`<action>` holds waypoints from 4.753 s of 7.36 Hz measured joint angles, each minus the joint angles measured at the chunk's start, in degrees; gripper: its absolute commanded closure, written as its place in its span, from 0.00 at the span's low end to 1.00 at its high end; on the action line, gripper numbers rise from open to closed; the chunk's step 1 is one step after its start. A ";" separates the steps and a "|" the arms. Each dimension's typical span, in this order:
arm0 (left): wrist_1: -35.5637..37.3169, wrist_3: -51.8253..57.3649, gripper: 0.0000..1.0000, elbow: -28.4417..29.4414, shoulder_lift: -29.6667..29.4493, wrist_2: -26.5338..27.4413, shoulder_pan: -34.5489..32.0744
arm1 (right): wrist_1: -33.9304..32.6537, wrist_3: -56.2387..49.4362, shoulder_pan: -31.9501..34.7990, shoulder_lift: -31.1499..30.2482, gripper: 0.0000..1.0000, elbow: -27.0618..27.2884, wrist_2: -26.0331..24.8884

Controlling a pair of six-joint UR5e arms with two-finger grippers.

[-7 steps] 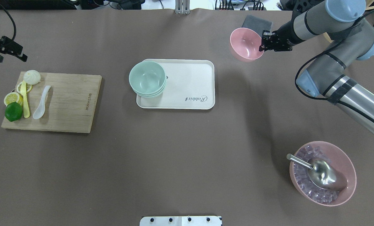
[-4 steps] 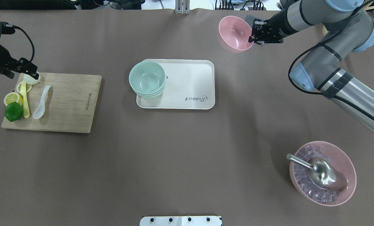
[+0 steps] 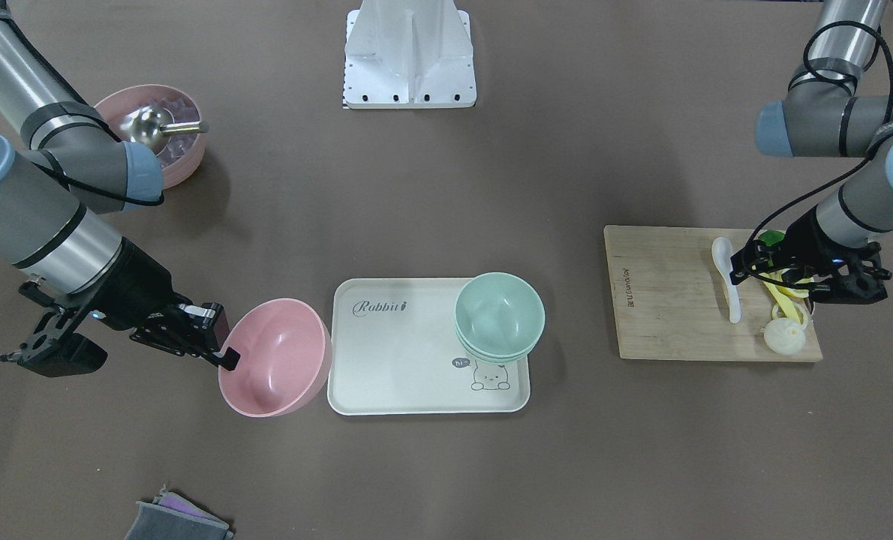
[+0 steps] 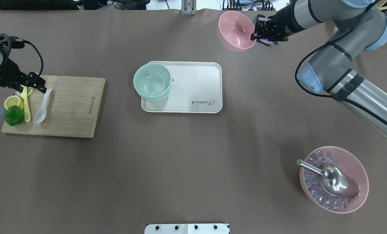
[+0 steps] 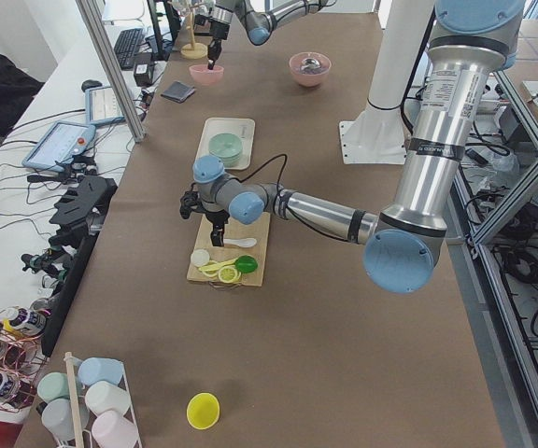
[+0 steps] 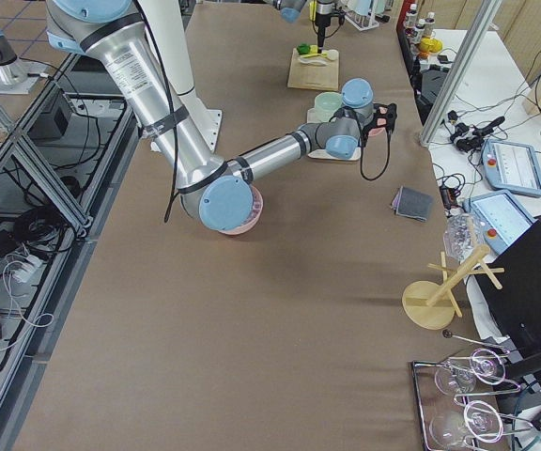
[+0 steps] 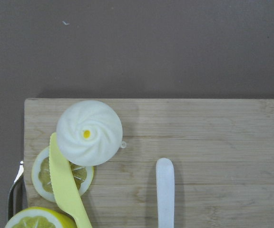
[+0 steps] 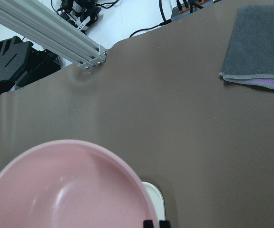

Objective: Stack pink bowl on green and place spoon
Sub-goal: 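Carry the pink bowl toward the tray while the left gripper grasps the white spoon, then lower the pink bowl onto the green bowl stack with the right gripper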

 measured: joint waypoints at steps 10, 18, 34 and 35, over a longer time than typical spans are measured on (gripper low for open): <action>-2.94 0.06 0.47 4.87 -1.01 2.43 3.76 | 0.03 -0.05 -0.40 1.23 1.00 -0.02 -0.07; -3.15 -0.01 0.72 5.79 -1.88 2.99 4.36 | 0.07 -0.06 -0.59 1.16 1.00 0.12 -0.02; -2.34 -0.48 1.00 -0.91 -2.43 0.09 1.46 | -0.63 5.99 -19.23 15.73 1.00 -7.66 -20.19; -2.32 -0.47 1.00 -0.78 -2.46 0.09 1.49 | -0.66 5.98 -19.70 15.96 1.00 -7.98 -20.40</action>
